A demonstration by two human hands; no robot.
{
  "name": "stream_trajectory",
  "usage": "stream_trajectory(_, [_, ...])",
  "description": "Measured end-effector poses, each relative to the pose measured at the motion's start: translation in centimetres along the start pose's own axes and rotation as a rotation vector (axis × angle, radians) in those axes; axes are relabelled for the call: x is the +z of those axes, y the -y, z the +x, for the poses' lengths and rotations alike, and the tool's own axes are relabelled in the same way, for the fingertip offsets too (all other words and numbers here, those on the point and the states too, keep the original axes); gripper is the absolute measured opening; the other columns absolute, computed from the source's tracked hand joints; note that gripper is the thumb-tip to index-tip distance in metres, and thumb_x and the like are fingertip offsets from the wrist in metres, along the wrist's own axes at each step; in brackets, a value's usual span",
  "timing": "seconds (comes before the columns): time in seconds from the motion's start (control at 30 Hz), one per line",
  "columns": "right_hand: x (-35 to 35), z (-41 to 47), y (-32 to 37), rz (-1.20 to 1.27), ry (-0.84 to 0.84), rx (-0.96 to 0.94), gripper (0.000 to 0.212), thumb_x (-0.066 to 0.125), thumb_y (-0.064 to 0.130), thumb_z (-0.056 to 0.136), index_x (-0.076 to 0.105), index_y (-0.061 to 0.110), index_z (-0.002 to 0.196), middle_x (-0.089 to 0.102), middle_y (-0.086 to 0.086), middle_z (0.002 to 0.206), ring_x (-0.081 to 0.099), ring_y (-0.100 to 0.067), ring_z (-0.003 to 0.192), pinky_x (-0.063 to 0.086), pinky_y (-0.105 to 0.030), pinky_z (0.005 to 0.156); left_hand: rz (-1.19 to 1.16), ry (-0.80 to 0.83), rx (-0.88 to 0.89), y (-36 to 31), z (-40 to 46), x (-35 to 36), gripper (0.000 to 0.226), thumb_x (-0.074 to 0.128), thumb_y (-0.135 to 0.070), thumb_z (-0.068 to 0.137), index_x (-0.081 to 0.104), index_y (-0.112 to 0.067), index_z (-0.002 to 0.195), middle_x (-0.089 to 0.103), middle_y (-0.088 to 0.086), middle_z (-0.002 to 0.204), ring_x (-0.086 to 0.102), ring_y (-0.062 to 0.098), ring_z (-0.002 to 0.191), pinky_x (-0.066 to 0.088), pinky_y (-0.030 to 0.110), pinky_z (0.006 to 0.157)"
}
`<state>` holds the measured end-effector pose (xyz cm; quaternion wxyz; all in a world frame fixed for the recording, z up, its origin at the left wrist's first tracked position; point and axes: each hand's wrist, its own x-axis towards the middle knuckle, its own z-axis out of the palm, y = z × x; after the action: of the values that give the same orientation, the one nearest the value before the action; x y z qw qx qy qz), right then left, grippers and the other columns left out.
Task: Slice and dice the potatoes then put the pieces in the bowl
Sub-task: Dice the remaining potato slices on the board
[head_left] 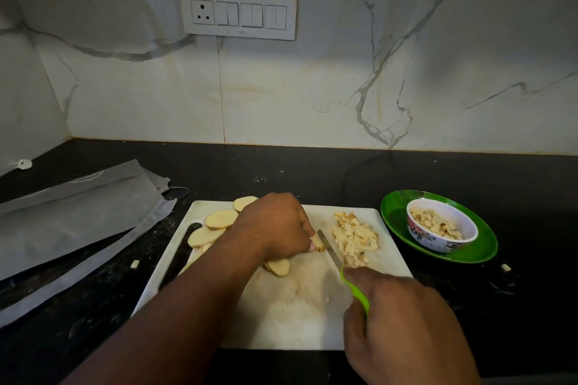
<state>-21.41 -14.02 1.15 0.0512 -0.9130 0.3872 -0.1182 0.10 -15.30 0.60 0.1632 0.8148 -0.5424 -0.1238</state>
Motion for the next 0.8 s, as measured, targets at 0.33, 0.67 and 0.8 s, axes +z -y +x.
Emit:
stream_trajectory(0.33, [-2.4, -1.0, 1.0, -0.036, -0.014, 0.064, 0.054, 0.042, 0.056, 0.088, 0.034, 0.056, 0.141, 0.059, 0.02, 0.126, 0.055, -0.004, 0.119, 0.042, -0.017, 0.097, -0.073, -0.026, -0.027, 0.8, 0.0, 0.0, 0.015, 0.087, -0.039, 0.082, 0.085, -0.031, 0.094, 0.077, -0.019, 0.089, 0.068, 0.004, 0.087, 0.061, 0.035, 0.089])
stream_trajectory(0.67, [-1.5, -1.0, 1.4, 0.005, 0.187, 0.043, 0.048, 0.034, 0.057, 0.1, 0.02, 0.057, 0.146, 0.039, 0.025, 0.147, 0.039, 0.003, 0.134, 0.032, -0.013, 0.107, -0.077, -0.025, -0.04, 0.7, 0.1, 0.1, 0.015, 0.086, -0.04, 0.083, 0.085, -0.03, 0.095, 0.077, -0.017, 0.09, 0.069, 0.006, 0.087, 0.061, 0.036, 0.09])
stream_trajectory(0.8, [-3.0, -2.0, 1.3, 0.07, 0.201, 0.093, 0.046, 0.035, 0.061, 0.097, 0.021, 0.063, 0.142, 0.04, 0.027, 0.146, 0.038, 0.007, 0.134, 0.029, -0.008, 0.104, -0.083, -0.029, -0.041, 0.7, -0.1, -0.2, 0.013, 0.087, -0.041, 0.082, 0.085, -0.031, 0.089, 0.076, -0.017, 0.087, 0.068, 0.005, 0.086, 0.061, 0.035, 0.088])
